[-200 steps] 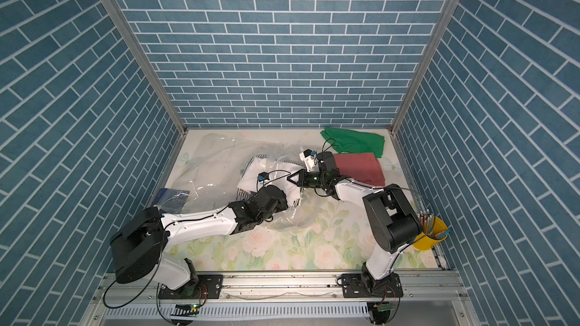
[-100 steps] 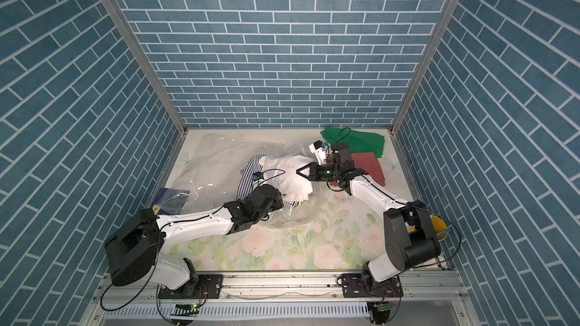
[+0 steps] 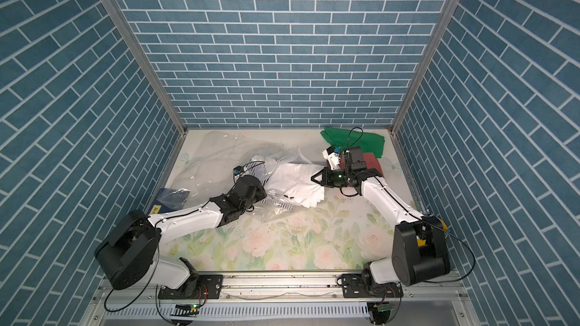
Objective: Take the tank top out of the vacuum bag
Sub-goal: Take out the tank top from the vacuum bag.
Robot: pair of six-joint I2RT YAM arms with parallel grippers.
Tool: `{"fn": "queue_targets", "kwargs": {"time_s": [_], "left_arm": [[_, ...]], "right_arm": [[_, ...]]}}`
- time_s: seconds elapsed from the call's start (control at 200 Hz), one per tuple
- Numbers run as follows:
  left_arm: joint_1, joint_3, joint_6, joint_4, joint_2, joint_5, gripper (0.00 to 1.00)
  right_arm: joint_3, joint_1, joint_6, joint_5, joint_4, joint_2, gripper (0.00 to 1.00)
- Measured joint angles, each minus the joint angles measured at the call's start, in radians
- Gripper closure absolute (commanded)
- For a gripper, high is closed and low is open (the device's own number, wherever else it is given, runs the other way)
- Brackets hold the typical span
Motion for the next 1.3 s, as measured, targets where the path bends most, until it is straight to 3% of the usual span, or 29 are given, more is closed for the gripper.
{"fn": "queue_targets", "kwargs": {"time_s": [0.325,0.63,1.08,1.3], "left_arm": [[0.215,0.056,0.12,0.004,0.099,0.086,1.0],[0.344,0.161,0.206,-0.008,0.167,0.19,1.0],[0.365,0.218,0.253,-0.029,0.187,0.304,1.0],[0.407,0.232,0.28,-0.051,0.185,0.308,1.0]], "right_arm": [[-0.053,-0.083,-0.094,0.119,-0.181,-0.122,1.0],[-0.183,-0.224,-0.101,0.194,-0.272,-0.188,1.0],[-0.18,-0.425,-0.161,0.34,-0.272,0.062,1.0],[-0.179,-0.565,-0.172,0.375,-0.271,0.031,1.0]]}}
